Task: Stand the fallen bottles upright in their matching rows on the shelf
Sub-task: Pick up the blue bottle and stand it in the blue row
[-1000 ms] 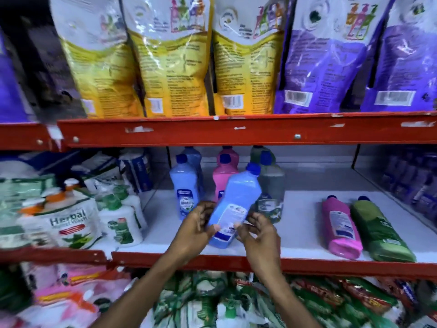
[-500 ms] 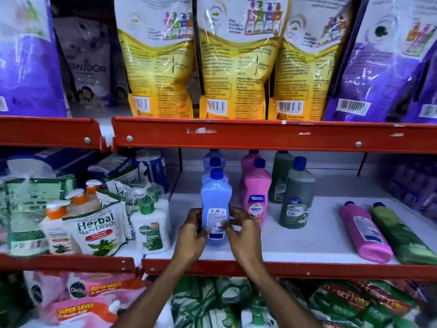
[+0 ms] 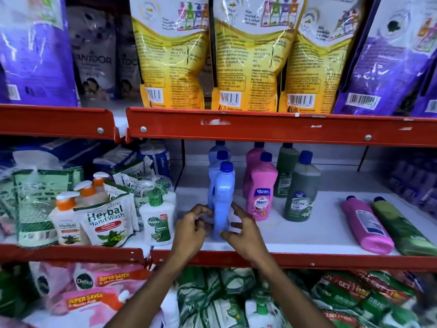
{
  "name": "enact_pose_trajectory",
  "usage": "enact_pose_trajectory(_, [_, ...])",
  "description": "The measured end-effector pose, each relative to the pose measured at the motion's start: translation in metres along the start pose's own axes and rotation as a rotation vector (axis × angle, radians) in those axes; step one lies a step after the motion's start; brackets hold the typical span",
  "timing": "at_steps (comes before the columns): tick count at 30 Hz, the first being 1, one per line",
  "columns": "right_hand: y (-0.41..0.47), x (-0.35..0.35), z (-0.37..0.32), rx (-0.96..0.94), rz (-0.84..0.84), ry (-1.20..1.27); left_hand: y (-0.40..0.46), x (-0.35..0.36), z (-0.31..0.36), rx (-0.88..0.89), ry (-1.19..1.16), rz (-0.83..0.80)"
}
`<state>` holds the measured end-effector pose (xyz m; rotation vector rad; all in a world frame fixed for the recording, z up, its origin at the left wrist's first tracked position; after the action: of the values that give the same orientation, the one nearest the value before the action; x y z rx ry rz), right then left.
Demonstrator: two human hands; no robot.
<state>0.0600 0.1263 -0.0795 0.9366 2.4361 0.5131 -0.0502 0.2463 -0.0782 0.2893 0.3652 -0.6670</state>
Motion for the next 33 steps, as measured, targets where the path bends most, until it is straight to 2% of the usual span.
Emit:
enact_pose_trajectory(8, [0.018, -0.007, 0.003, 0.007, -0.135, 0.0, 0.002, -0.004, 0.004, -0.019, -0.003, 0.082])
enact_pose_trajectory(13, [0.024, -0.005, 0.012, 0.012, -0.176, 0.042, 0.005, 0.005, 0.0, -0.03, -0.006, -0.012])
enact_pose_trajectory(22, [0.013, -0.013, 0.021, 0.02, -0.088, -0.027, 0.0, 0.007, -0.001, -0.059, -0.076, -0.014])
enact_pose_trajectory(33, [-0.001, -0.016, 0.015, 0.026, -0.05, -0.096, -0.003, 0.008, 0.0, -0.028, 0.004, -0.046])
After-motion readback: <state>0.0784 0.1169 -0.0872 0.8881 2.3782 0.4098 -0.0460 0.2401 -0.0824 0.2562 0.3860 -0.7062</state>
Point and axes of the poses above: each hand's wrist, its own y-axis towards the middle knuckle, its own x-axis out of the palm, z = x × y, the point moved 7 cm from there along y, towards the middle knuckle, and after that the axes turned 13 degrees about -x, right-handed, at the moved point
